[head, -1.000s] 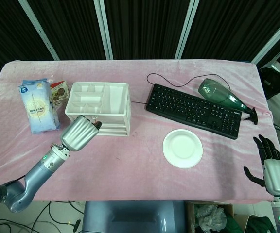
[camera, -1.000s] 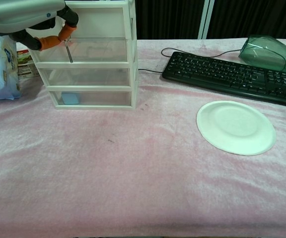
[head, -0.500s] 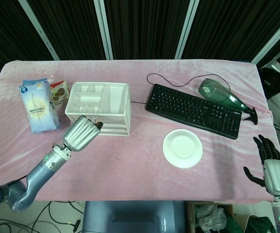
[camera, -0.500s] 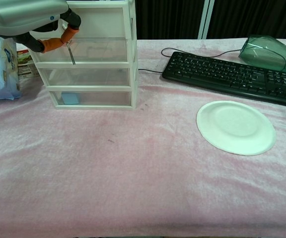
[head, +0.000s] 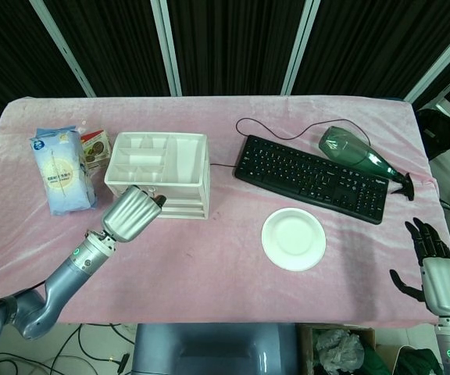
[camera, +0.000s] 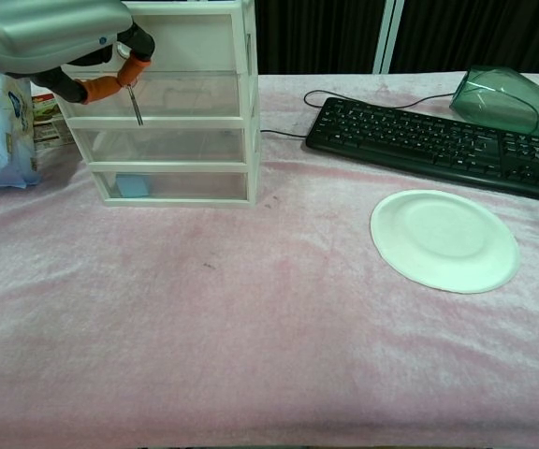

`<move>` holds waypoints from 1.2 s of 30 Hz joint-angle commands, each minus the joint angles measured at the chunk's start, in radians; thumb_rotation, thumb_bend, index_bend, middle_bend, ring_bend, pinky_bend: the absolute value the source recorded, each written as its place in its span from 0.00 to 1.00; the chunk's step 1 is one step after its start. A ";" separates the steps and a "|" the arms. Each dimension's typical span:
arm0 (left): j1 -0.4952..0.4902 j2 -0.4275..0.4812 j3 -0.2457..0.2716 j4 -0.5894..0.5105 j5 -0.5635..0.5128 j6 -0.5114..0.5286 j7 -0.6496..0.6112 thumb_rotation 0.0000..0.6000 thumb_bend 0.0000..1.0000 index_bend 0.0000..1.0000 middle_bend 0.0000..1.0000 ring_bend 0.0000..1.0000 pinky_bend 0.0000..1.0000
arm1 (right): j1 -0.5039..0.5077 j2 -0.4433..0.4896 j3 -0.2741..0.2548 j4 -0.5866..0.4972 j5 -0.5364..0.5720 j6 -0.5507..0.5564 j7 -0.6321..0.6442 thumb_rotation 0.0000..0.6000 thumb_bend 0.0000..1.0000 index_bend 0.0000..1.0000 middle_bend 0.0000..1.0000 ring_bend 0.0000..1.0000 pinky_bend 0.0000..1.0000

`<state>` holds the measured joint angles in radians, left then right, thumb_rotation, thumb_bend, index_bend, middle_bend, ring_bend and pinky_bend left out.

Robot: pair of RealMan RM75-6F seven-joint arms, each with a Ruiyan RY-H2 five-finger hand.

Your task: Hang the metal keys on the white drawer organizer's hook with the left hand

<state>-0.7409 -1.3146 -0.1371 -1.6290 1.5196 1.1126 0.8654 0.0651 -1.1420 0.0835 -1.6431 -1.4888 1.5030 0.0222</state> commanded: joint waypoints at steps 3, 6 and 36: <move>0.002 -0.002 0.000 0.003 -0.001 0.005 -0.002 1.00 0.51 0.62 1.00 1.00 1.00 | 0.000 0.000 0.001 0.000 0.002 -0.001 0.001 1.00 0.24 0.04 0.00 0.00 0.18; 0.002 0.000 0.000 0.004 0.000 0.007 -0.003 1.00 0.51 0.62 1.00 1.00 1.00 | 0.000 0.000 0.001 0.000 0.004 -0.001 0.002 1.00 0.24 0.04 0.00 0.00 0.18; 0.007 0.002 -0.004 0.005 -0.023 0.017 0.008 1.00 0.17 0.50 1.00 1.00 1.00 | -0.001 0.001 0.003 -0.001 0.005 0.000 0.004 1.00 0.24 0.04 0.00 0.00 0.17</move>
<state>-0.7344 -1.3124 -0.1406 -1.6234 1.4964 1.1290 0.8731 0.0642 -1.1409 0.0861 -1.6445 -1.4839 1.5029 0.0265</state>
